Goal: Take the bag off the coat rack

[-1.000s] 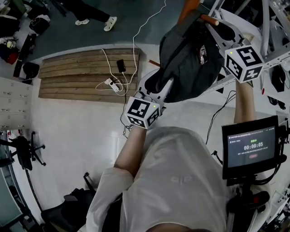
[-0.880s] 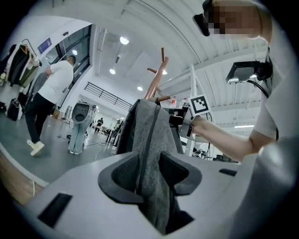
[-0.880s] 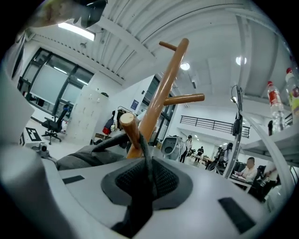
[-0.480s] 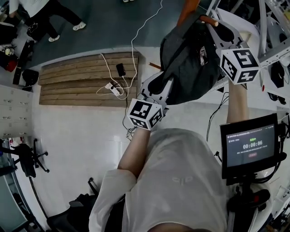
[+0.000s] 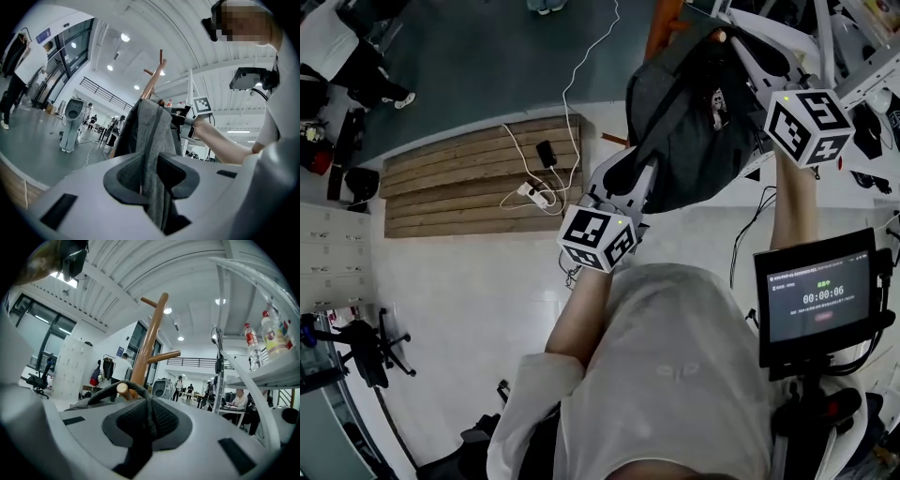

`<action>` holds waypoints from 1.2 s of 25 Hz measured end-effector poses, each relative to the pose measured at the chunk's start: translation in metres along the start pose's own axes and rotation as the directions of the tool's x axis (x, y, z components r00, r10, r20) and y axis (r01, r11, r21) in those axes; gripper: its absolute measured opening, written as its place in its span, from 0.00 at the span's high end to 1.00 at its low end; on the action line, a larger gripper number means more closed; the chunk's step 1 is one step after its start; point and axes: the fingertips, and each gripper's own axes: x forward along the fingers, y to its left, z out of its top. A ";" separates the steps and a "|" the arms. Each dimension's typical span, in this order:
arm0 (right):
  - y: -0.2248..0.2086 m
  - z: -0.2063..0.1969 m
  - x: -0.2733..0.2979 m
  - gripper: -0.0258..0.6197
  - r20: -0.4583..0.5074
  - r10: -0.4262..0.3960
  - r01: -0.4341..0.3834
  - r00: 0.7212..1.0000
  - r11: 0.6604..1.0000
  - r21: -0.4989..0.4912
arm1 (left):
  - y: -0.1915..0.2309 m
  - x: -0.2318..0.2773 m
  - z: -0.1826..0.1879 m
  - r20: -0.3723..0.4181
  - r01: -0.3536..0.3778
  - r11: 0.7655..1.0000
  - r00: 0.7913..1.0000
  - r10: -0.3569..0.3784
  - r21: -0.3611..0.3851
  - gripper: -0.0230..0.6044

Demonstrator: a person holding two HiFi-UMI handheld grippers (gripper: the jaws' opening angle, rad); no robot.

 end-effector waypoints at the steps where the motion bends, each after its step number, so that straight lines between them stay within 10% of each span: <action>1: -0.003 0.001 -0.004 0.89 0.006 -0.007 0.007 1.000 1.000 0.005 | -0.003 0.001 0.001 -0.002 0.006 1.000 1.000 -0.006 0.004 0.83; 19: -0.055 0.014 -0.089 0.89 0.087 -0.216 0.205 0.973 0.971 0.122 | -0.046 0.031 0.024 -0.073 0.211 0.973 0.976 -0.204 0.092 0.83; 30: -0.089 -0.044 -0.197 0.89 0.050 -0.482 0.471 0.875 0.870 0.148 | -0.095 0.074 -0.039 -0.185 0.471 0.880 0.873 -0.452 0.068 0.83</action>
